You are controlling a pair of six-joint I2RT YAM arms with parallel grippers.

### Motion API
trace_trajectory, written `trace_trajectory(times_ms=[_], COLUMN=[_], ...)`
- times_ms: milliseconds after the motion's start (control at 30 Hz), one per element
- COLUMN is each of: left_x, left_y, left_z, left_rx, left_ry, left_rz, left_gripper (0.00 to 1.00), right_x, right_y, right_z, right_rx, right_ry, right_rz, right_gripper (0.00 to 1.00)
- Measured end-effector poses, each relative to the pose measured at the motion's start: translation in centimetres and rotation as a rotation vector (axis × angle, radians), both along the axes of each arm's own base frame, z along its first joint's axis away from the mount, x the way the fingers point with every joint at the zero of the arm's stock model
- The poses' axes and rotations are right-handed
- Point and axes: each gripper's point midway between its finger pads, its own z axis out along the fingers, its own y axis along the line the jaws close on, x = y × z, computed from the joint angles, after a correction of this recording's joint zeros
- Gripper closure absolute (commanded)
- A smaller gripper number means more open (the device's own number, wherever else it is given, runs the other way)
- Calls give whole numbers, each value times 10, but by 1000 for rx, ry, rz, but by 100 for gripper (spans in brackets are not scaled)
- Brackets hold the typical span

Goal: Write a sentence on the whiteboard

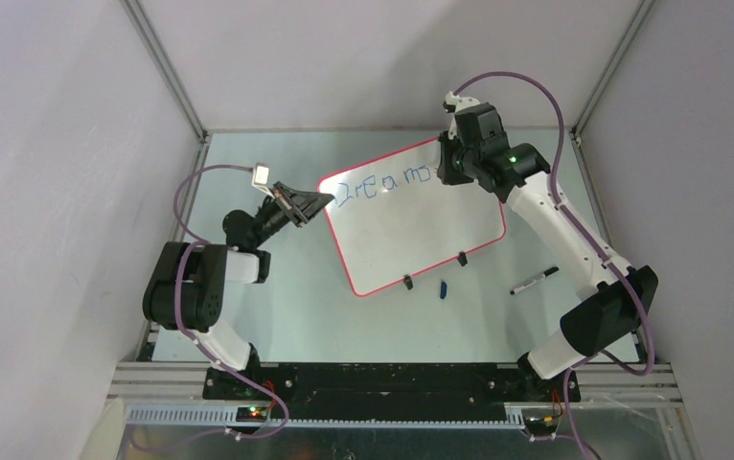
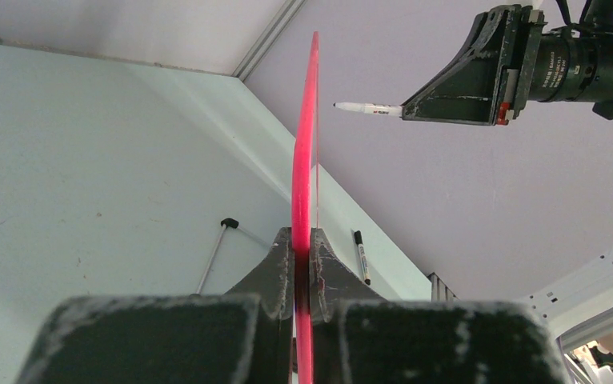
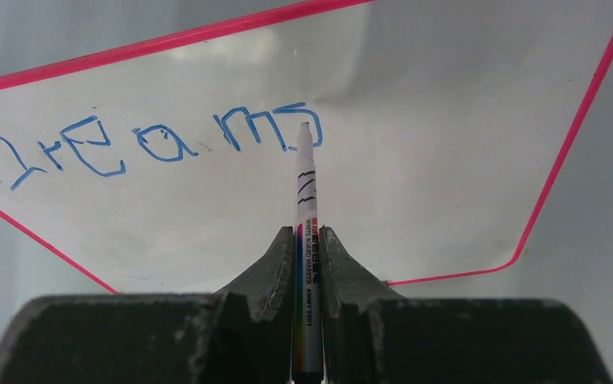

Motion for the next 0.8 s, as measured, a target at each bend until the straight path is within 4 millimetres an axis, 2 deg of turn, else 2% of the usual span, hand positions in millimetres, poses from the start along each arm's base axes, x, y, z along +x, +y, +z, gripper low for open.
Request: trace_trajectory(times_ms=[800], left_x=[0], left_y=[0], left_z=[0], left_rx=[0], left_ry=[0], left_rz=[0], left_gripper=[100], right_x=[16], right_y=[3], right_z=[-5], right_rx=[3], right_ry=[-1], right_rz=[-18], right_gripper=[100])
